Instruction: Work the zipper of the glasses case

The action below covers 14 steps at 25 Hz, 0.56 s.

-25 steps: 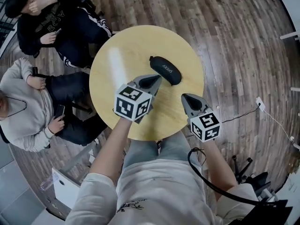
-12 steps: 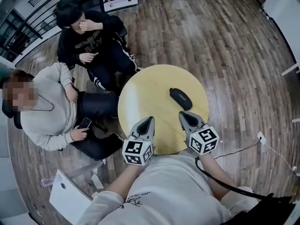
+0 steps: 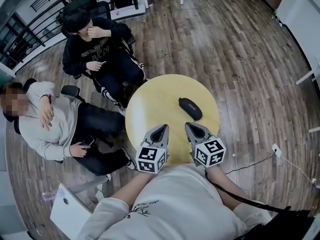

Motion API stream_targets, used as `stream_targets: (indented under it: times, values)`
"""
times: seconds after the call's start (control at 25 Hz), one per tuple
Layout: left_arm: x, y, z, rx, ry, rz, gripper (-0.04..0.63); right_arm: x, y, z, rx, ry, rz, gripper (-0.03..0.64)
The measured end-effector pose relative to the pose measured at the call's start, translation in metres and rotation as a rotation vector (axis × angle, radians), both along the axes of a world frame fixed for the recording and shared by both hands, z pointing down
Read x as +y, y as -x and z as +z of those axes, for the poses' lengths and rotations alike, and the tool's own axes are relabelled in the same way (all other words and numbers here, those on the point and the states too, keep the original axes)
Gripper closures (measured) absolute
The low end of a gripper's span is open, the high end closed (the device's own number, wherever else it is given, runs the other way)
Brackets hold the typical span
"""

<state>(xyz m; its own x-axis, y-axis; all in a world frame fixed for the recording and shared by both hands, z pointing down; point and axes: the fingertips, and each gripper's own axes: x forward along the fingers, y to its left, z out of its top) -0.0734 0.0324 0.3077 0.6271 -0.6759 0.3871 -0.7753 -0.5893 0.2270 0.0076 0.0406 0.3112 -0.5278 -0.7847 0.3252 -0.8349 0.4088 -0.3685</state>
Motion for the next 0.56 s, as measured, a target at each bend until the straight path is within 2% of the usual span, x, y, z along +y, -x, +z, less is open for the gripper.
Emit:
stream_targets:
  times: [0.32, 0.56]
  values:
    - [0.008, -0.008, -0.006, -0.021, -0.017, 0.042, 0.589, 0.005, 0.000, -0.001, -0.016, 0.015, 0.010, 0.617]
    - [0.011, -0.001, 0.002, -0.013, -0.002, 0.023, 0.589, 0.008, -0.004, 0.010, -0.011, 0.026, 0.025, 0.617]
